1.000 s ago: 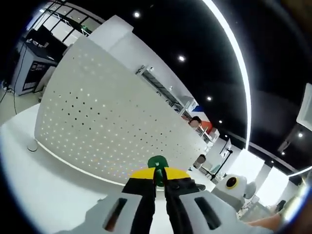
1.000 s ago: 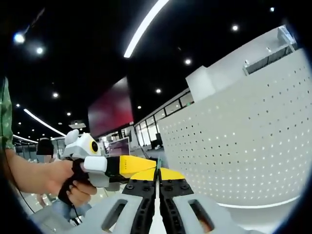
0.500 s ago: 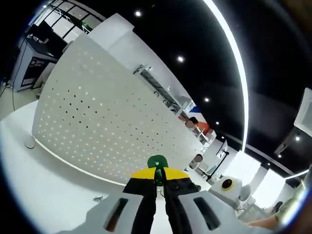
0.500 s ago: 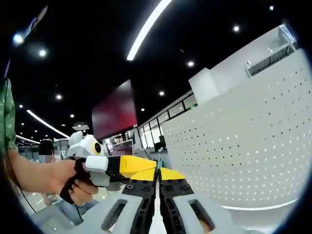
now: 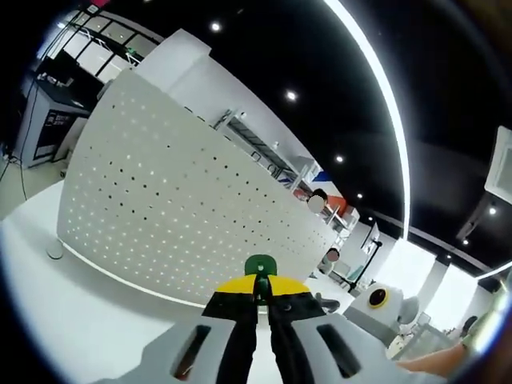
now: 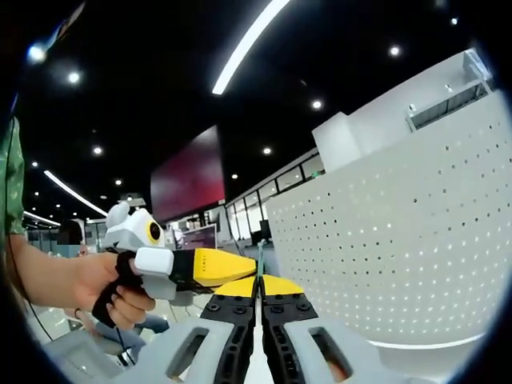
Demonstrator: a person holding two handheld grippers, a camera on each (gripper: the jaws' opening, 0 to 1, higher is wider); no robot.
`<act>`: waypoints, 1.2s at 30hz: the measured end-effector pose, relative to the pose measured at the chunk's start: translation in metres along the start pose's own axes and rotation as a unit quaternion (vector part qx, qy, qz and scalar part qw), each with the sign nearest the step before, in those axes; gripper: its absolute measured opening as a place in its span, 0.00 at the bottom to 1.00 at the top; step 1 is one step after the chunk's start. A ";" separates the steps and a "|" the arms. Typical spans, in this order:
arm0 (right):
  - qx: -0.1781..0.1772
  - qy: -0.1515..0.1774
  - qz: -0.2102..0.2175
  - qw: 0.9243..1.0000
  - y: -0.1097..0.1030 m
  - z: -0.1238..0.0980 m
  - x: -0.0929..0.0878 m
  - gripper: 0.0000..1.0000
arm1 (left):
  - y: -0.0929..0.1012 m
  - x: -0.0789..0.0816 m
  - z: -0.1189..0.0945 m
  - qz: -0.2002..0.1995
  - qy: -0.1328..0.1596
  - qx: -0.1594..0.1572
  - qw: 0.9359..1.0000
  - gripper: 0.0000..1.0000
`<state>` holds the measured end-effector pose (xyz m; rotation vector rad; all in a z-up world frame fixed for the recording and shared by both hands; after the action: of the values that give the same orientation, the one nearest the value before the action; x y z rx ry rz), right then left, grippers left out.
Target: Insert the hook assembly into the mounting plate slot until the hook locks in place.
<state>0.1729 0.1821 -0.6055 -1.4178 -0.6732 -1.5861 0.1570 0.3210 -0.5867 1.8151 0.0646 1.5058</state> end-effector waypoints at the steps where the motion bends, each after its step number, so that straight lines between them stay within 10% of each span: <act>1: 0.000 -0.001 -0.002 1.000 0.000 0.000 0.000 0.00 | 0.000 0.000 0.000 0.005 0.000 0.001 1.000 0.03; 15: -0.005 -0.024 -0.019 1.000 0.003 0.005 -0.005 0.00 | 0.007 -0.001 0.001 0.157 0.000 0.035 0.987 0.03; 36: -0.003 -0.035 -0.032 0.999 0.003 0.007 -0.004 0.00 | 0.009 0.000 -0.001 0.195 0.004 0.065 0.979 0.02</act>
<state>0.1787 0.1874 -0.6085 -1.4746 -0.7617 -1.5959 0.1528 0.3149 -0.5819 2.0107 -0.2058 1.8132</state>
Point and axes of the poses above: the point that each gripper's makers call its tool centre point, and the gripper's own axes: z roughly forward along the fingers, y roughly to its right, x roughly out of its top, the point moved 9 cm from there along -z, roughly backward along the fingers, and after that the axes turned 4 degrees about x, right-handed, at the moved point
